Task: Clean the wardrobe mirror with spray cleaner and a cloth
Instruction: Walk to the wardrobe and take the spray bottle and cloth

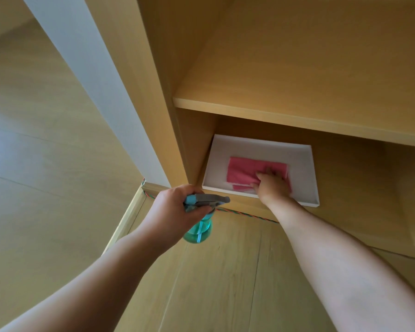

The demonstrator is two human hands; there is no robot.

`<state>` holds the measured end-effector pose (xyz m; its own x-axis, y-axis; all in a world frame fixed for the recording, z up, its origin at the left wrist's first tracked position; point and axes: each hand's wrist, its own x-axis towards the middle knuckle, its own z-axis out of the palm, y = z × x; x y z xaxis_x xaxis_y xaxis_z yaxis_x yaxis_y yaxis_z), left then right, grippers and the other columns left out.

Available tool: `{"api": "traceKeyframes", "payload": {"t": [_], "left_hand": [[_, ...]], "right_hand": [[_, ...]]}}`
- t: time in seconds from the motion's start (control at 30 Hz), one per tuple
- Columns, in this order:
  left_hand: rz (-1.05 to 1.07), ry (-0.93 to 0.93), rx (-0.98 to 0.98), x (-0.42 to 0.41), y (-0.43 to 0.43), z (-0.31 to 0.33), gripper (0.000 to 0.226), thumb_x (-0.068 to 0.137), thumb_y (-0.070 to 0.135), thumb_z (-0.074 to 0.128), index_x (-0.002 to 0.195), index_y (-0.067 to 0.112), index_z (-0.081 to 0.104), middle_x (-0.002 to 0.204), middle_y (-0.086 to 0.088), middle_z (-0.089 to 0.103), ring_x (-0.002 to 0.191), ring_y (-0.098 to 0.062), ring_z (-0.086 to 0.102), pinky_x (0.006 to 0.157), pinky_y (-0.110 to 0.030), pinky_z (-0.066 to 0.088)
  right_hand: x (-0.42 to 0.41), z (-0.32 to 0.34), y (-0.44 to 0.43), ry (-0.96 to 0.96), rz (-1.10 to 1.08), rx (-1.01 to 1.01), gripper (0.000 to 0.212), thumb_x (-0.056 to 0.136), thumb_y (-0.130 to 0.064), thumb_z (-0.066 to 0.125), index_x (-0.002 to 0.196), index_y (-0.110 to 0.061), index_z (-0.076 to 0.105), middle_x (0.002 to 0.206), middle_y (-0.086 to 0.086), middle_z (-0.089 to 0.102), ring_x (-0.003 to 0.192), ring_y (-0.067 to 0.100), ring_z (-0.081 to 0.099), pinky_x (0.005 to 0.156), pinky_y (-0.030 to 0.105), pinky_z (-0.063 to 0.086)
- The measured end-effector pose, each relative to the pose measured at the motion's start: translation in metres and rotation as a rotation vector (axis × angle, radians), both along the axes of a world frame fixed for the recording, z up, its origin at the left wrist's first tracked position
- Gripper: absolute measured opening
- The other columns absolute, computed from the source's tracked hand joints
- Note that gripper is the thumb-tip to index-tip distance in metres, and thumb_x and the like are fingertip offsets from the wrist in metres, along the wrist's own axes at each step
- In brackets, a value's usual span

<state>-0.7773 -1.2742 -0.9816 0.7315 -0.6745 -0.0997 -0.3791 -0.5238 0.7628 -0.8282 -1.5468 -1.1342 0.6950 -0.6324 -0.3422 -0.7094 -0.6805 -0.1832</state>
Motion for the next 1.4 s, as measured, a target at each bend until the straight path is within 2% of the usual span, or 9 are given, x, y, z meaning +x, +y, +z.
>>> {"api": "traceKeyframes", "payload": {"t": [0.17,0.3,0.57,0.67,0.8,0.97,1.07,1.17,1.4], "left_hand": [[-0.011,0.001,0.025,0.002,0.004,0.001,0.017,0.076,0.022,0.078,0.080,0.035,0.068,0.078,0.011,0.069,0.073,-0.001,0.062,0.060,-0.009,0.046],[-0.038,-0.010,0.031,-0.001,0.005,0.004,0.014,0.076,0.020,0.079,0.084,0.029,0.072,0.078,0.010,0.070,0.077,0.002,0.059,0.063,-0.009,0.046],[-0.155,-0.025,0.031,-0.009,-0.002,0.014,0.013,0.075,0.024,0.080,0.086,0.031,0.075,0.081,0.013,0.069,0.078,0.000,0.061,0.065,-0.012,0.049],[-0.242,-0.094,0.001,-0.015,-0.011,0.020,0.015,0.075,0.021,0.081,0.085,0.029,0.073,0.102,0.012,0.059,0.091,-0.005,0.059,0.080,-0.023,0.053],[-0.287,-0.089,-0.017,-0.028,-0.024,0.033,0.020,0.075,0.024,0.081,0.080,0.040,0.070,0.133,0.019,0.041,0.118,-0.003,0.048,0.088,-0.011,0.042],[-0.360,-0.102,-0.035,-0.040,-0.037,0.055,0.025,0.077,0.028,0.078,0.101,0.033,0.073,0.151,0.011,0.035,0.143,-0.010,0.021,0.116,-0.038,0.026],[-0.390,-0.061,-0.145,-0.046,-0.043,0.076,0.028,0.077,0.022,0.078,0.104,0.028,0.072,0.122,0.013,0.060,0.115,-0.004,0.054,0.098,-0.036,0.049],[-0.392,-0.053,-0.240,-0.052,-0.049,0.098,0.024,0.075,0.015,0.080,0.096,0.022,0.072,0.096,0.011,0.065,0.089,-0.007,0.063,0.077,-0.029,0.055],[-0.397,-0.106,-0.369,-0.058,-0.072,0.158,0.022,0.072,0.011,0.083,0.091,0.012,0.073,0.089,-0.002,0.068,0.082,-0.013,0.065,0.074,-0.029,0.053]], "right_hand": [[-0.009,0.005,0.007,-0.069,0.003,-0.111,0.041,0.096,-0.004,0.035,0.128,-0.020,0.054,0.119,0.010,0.063,0.108,0.030,0.061,0.085,0.037,0.053],[-0.023,0.012,0.013,-0.226,0.028,-0.089,0.049,0.098,-0.006,0.035,0.142,-0.025,0.044,0.125,0.007,0.061,0.109,0.029,0.060,0.088,0.034,0.050],[-0.052,0.072,0.044,-0.650,0.132,0.063,0.030,0.096,-0.006,0.049,0.118,-0.013,0.067,0.122,0.004,0.065,0.110,0.023,0.060,0.094,0.029,0.044],[-0.072,0.102,0.055,-0.755,0.166,0.161,0.027,0.094,-0.003,0.051,0.112,-0.012,0.070,0.111,0.004,0.070,0.103,0.022,0.064,0.090,0.033,0.051],[-0.096,0.141,0.068,-0.890,0.196,0.391,0.029,0.091,-0.006,0.051,0.102,-0.025,0.069,0.098,-0.003,0.072,0.090,0.014,0.068,0.078,0.037,0.059],[-0.113,0.186,0.078,-1.036,0.229,0.443,0.036,0.085,-0.011,0.050,0.096,-0.040,0.067,0.103,-0.012,0.071,0.101,0.006,0.065,0.087,0.023,0.053],[-0.123,0.209,0.079,-1.109,0.248,0.480,0.040,0.086,-0.005,0.052,0.100,-0.038,0.068,0.104,-0.012,0.071,0.102,0.010,0.066,0.085,0.024,0.054],[-0.130,0.229,0.078,-1.190,0.195,0.589,0.035,0.089,-0.003,0.052,0.106,-0.029,0.068,0.102,-0.009,0.070,0.099,0.014,0.067,0.076,0.025,0.056],[-0.142,0.281,0.058,-1.216,0.180,0.906,0.040,0.085,-0.022,0.064,0.124,-0.024,0.055,0.106,-0.002,0.067,0.101,0.012,0.064,0.081,0.022,0.051]]}}
